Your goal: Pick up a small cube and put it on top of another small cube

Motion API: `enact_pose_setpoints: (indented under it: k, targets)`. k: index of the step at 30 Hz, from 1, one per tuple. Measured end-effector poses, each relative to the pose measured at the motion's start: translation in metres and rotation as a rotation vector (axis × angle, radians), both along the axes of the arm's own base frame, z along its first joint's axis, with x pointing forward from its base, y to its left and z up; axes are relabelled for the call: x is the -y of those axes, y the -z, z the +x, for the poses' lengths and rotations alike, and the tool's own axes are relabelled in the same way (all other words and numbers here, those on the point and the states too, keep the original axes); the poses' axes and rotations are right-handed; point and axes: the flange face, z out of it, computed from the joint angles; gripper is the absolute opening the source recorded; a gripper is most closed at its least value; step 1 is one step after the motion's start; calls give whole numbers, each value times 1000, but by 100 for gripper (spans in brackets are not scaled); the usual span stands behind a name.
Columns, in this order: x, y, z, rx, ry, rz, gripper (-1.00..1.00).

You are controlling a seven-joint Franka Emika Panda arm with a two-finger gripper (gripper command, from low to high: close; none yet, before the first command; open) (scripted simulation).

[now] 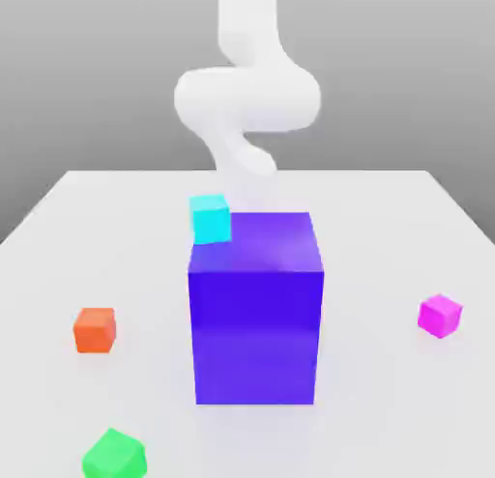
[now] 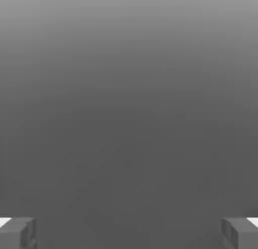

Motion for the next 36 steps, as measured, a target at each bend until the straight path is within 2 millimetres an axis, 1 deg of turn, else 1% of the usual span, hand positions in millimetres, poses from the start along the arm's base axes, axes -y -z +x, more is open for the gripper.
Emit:
enact_pose_setpoints:
  k: [2, 3, 5, 7, 10, 13, 16, 18, 19, 21, 22, 23, 30, 31, 36]
  targets:
    - [-37, 44, 21, -63, -146, -98, 0]
    - [-56, 67, 28, -92, -222, -144, 0]
    - [-93, 113, 36, -147, -376, -233, 0]
    - [-128, 159, 37, -198, -534, -317, 0]
    - [-177, 228, 24, -266, -779, -430, 0]
    - [-219, 295, -4, -323, -1032, -531, 0]
    - [-253, 358, -45, -371, -1293, -616, 0]
    - [-271, 397, -80, -396, -1476, -665, 0]
    - [-283, 416, -105, -401, -1589, -693, 0]
    - [-293, 452, -148, -418, -1788, -732, 0]
    - [-292, 465, -159, -427, -1847, -739, 0]
    - [-291, 476, -163, -432, -1872, -739, 0]
    - [-290, 533, -167, -437, -1896, -737, 0]
    - [-289, 539, -168, -438, -1896, -739, -100]
    - [-289, 539, -168, -441, -1896, -740, -100]
